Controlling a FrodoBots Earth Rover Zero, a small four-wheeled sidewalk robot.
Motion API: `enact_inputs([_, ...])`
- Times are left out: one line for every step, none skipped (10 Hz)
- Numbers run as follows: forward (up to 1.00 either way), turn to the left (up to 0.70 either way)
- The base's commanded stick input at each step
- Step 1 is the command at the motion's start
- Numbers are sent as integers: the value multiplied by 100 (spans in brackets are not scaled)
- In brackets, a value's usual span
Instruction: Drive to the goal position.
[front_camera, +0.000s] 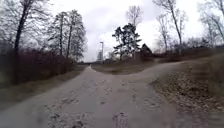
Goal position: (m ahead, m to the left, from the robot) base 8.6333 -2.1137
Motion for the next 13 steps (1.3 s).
enact_inputs([70,0])
enact_inputs([70,0])
enact_inputs([70,0])
enact_inputs([70,0])
enact_inputs([70,0])
enact_inputs([70,0])
enact_inputs([70,0])
enact_inputs([70,0])
enact_inputs([70,0])
enact_inputs([70,0])
enact_inputs([70,0])
enact_inputs([70,0])
enact_inputs([70,0])
